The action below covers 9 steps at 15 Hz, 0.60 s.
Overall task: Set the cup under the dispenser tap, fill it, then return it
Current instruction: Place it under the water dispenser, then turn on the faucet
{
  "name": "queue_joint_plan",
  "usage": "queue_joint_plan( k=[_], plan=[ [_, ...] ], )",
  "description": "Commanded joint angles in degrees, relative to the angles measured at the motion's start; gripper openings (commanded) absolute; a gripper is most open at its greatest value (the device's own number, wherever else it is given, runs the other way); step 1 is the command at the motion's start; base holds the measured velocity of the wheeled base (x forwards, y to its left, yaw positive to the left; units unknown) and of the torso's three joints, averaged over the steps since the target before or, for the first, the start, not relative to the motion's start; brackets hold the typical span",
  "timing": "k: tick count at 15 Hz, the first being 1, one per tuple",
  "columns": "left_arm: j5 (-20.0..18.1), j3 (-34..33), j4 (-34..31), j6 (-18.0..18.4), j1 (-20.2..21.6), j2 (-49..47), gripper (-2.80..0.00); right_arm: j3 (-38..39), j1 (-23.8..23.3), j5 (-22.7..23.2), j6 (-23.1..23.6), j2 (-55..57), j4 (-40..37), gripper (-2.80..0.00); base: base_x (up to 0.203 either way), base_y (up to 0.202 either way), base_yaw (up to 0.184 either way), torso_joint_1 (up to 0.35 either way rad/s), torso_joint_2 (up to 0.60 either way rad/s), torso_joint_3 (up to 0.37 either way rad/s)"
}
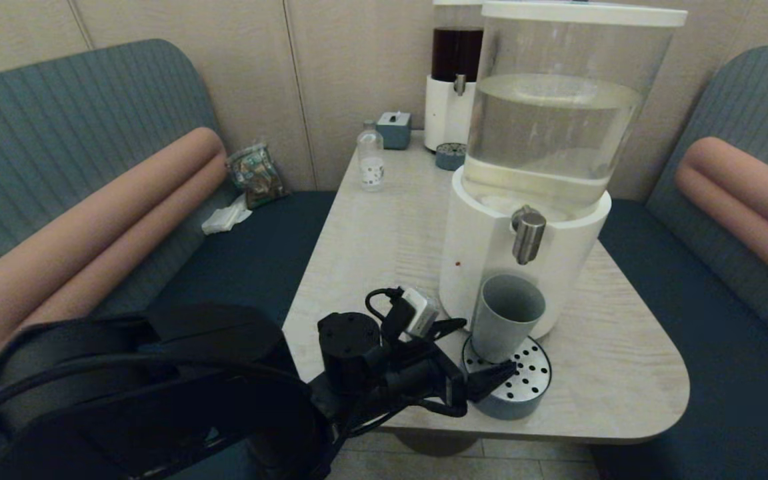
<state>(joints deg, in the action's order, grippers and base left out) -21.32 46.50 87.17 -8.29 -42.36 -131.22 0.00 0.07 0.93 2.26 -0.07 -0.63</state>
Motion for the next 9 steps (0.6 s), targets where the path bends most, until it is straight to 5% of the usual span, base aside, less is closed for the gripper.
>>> queue_joint_plan(
  k=[1,4,5,9],
  plan=[
    [-0.1,-4.5,0.5,0.0,-0.1,5.4,0.00,0.0,0.0,0.0,0.0,-0.1,0.0,-2.80,0.000,0.000,0.000,0.000,0.00,0.000],
    [0.2,-12.4,0.5,0.1,-0.1,13.0,0.00,0.0,0.0,0.0,0.0,-0.1,-0.1,-2.80,0.000,0.000,0.000,0.000,0.00,0.000],
    [0.6,-16.2,0.5,-0.1,-0.1,16.9,-2.80,0.0,0.0,0.0,0.0,-0.1,-0.1,-2.80,0.000,0.000,0.000,0.000,0.00,0.000],
    [7.9,-27.7,0.5,-2.9,0.2,36.6,-2.80,0.0,0.0,0.0,0.0,-0.1,0.0,-2.80,0.000,0.000,0.000,0.000,0.00,0.000]
  ],
)
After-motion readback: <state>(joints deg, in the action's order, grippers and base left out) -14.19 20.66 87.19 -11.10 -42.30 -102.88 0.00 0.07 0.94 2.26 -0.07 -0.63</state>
